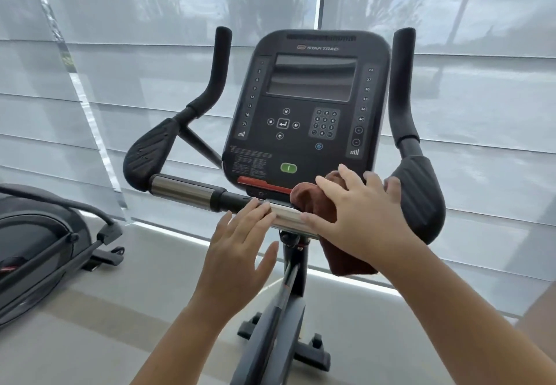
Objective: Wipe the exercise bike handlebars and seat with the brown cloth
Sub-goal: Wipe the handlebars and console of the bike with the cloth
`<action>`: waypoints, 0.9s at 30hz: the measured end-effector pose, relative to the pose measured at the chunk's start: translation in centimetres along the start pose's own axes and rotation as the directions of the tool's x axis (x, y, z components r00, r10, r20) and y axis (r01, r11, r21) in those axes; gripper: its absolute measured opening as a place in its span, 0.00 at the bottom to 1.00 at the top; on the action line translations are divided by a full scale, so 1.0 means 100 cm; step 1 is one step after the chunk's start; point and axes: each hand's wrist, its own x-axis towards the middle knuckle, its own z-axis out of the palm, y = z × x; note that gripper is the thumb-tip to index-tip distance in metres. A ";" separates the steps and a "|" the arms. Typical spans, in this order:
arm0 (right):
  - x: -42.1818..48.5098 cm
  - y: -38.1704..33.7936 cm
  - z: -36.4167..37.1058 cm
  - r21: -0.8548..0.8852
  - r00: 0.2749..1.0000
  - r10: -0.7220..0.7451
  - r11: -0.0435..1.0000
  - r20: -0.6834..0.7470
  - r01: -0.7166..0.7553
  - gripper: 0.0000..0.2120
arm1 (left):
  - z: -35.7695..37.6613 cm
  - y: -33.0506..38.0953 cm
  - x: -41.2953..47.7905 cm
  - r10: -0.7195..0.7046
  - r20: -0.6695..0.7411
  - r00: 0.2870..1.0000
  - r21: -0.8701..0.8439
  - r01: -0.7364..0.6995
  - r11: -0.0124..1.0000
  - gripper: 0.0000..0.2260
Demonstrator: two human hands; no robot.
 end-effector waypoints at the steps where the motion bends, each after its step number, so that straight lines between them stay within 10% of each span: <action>1: 0.000 0.008 -0.001 0.017 0.996 -0.089 0.996 0.013 0.088 0.34 | -0.001 -0.002 0.000 -0.001 -0.007 1.000 -0.011 0.001 1.000 0.18; 6: -0.003 -0.005 0.015 0.247 0.976 -0.201 0.944 -0.086 0.217 0.34 | -0.010 -0.016 -0.006 -0.022 -0.055 0.998 0.007 0.022 1.000 0.17; 18: 0.001 -0.036 0.029 0.081 0.953 -0.018 0.996 -0.301 0.045 0.29 | -0.020 -0.056 -0.023 -0.087 -0.062 0.994 0.041 0.090 0.995 0.17; 27: 0.046 -0.114 0.040 -0.074 0.977 -0.090 0.994 -0.195 0.076 0.30 | -0.025 -0.078 -0.015 -0.070 -0.085 0.994 0.088 0.078 0.993 0.15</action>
